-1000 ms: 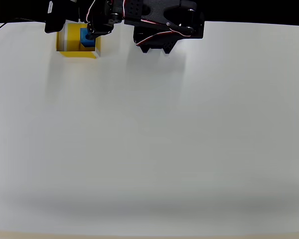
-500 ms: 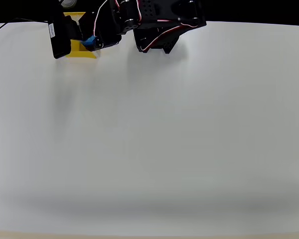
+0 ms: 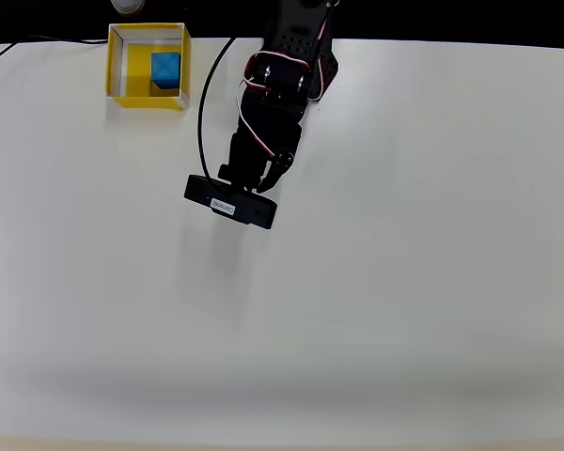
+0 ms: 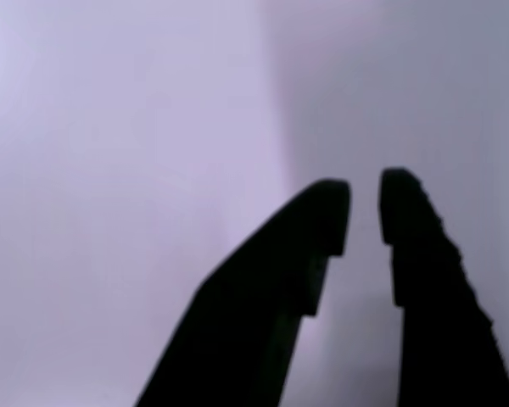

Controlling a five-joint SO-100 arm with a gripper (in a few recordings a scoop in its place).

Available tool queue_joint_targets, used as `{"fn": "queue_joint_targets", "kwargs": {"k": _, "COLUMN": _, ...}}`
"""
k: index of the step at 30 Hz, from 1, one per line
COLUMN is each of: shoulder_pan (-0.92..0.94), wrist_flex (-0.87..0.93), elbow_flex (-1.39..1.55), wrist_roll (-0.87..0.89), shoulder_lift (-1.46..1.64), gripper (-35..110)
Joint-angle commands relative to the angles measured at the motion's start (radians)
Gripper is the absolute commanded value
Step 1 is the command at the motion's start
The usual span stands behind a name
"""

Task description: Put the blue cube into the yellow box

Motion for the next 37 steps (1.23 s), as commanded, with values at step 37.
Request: {"fn": "queue_joint_targets", "kwargs": {"k": 37, "shoulder_pan": -0.261, "wrist_flex": 0.233, "elbow_flex": 0.302, "wrist_roll": -0.051, "shoulder_lift": 0.222, "gripper": 1}}
